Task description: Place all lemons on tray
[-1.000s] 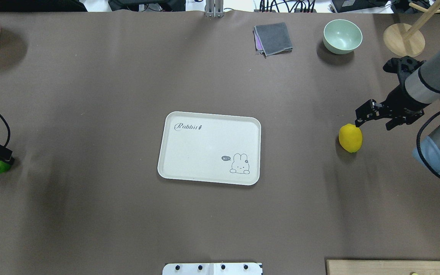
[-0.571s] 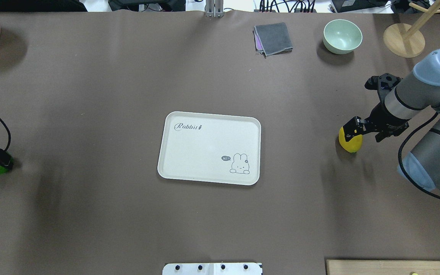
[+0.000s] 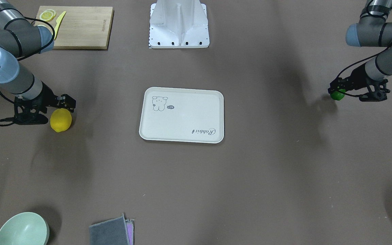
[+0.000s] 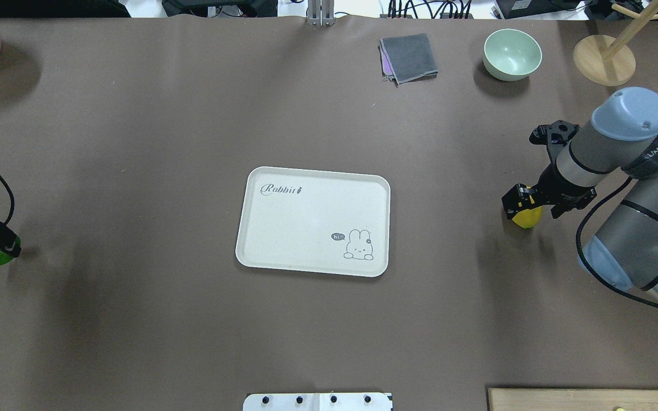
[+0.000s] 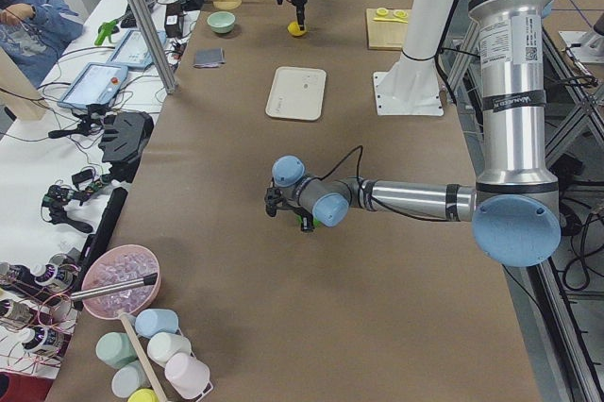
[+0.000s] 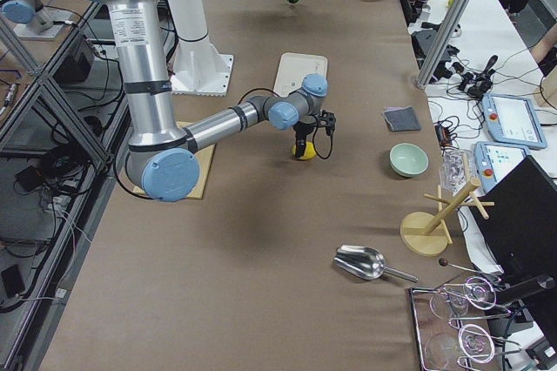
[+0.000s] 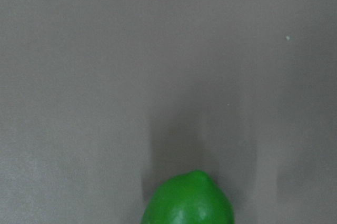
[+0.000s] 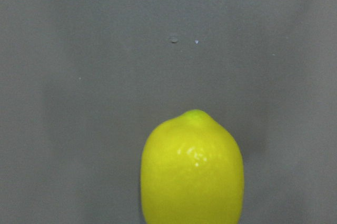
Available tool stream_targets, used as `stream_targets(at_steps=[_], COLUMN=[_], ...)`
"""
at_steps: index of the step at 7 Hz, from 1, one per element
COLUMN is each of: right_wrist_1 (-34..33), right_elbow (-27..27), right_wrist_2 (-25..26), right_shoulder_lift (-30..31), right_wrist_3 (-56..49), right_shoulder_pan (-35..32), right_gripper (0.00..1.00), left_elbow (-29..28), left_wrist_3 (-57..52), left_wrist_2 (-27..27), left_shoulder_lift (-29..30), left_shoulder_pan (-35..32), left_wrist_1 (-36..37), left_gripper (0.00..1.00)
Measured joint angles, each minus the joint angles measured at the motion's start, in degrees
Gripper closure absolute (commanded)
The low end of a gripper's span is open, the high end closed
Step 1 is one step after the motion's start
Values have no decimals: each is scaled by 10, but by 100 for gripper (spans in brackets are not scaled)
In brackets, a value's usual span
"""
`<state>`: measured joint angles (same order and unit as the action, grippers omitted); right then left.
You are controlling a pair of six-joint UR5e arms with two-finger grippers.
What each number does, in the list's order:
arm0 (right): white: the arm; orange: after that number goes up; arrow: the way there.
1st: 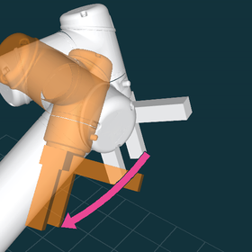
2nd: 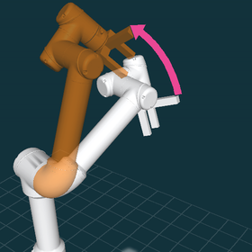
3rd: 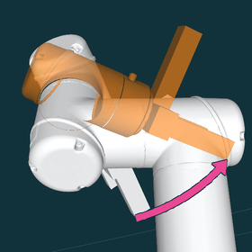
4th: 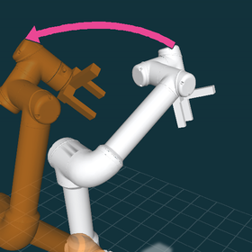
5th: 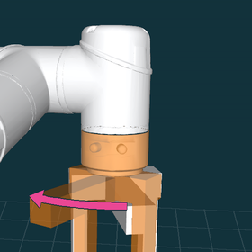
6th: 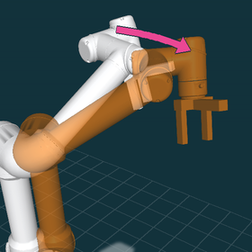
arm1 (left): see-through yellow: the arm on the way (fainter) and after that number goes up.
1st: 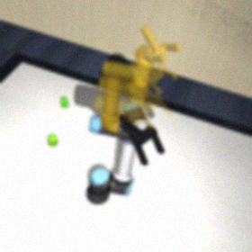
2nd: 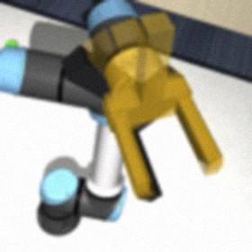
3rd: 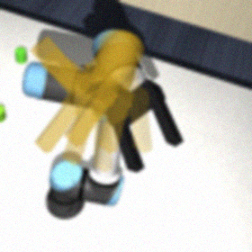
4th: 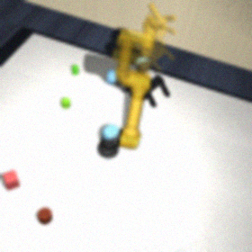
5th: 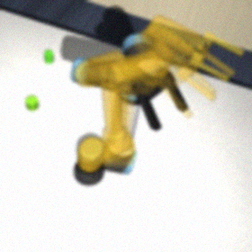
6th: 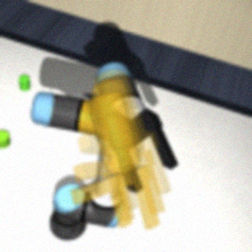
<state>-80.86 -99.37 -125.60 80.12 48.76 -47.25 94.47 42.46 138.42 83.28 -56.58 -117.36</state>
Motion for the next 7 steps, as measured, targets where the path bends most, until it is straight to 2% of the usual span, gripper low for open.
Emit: stream_targets(at_steps=[2,3,4,5,7], right_wrist_1=[10,27,39,45,43], right_elbow=[22,36,46,47,18], right_wrist_2=[2,3,3,2,-10], right_shoulder_lift=[-7,-7,-8,-9,-9], right_wrist_3=[-1,-1,0,1,7], right_shoulder_pan=[2,2,1,0,-23], right_gripper=[0,57,100,100,100], left_elbow=[15,23,27,25,21], left_wrist_3=[-19,-41,-67,-84,-86], left_wrist_2=[9,8,5,3,2], left_shoulder_lift=[39,90,162,229,311], left_shoulder_pan=[-17,-28,-40,-51,-60], left_wrist_1=[76,167,278,363,443], left_gripper=[100,100,100,100,100])
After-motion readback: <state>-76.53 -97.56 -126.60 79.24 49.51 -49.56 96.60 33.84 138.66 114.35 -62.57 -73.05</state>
